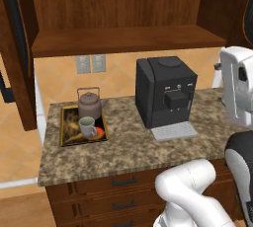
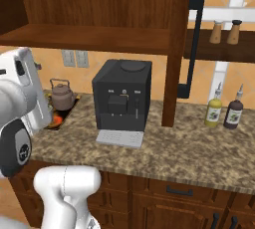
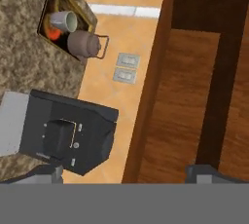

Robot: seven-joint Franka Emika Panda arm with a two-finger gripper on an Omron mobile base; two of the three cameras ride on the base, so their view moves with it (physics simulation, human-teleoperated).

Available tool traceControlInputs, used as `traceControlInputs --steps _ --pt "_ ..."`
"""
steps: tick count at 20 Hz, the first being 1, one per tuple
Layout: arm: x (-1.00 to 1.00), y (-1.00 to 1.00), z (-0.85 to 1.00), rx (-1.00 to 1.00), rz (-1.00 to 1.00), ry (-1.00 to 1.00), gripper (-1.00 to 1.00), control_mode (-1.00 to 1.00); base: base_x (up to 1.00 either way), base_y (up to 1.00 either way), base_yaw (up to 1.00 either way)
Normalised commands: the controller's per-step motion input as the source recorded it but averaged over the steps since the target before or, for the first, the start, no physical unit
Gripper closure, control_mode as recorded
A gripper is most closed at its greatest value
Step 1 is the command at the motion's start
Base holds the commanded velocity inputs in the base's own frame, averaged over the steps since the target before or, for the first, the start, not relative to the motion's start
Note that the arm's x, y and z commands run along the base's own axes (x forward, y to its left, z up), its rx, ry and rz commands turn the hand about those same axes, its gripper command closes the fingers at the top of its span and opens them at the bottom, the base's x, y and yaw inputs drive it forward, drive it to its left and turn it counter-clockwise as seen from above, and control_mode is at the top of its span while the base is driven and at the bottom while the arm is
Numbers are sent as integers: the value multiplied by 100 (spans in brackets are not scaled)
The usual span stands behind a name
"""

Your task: Pick the kettle from the counter and place it on the tray. Then pick the mug from the cabinet and place it on the tray. Then close the cabinet doors.

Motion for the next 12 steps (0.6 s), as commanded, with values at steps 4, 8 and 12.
traceControlInputs --steps 4,8,12 --pt "-17 -73 -43 32 0 -17 -100 -100 0 0 0" --pt "-53 -47 -47 20 -3 -33 -100 -100 0 0 0" --pt "-70 -29 -57 13 -23 -45 -100 -100 0 0 0"
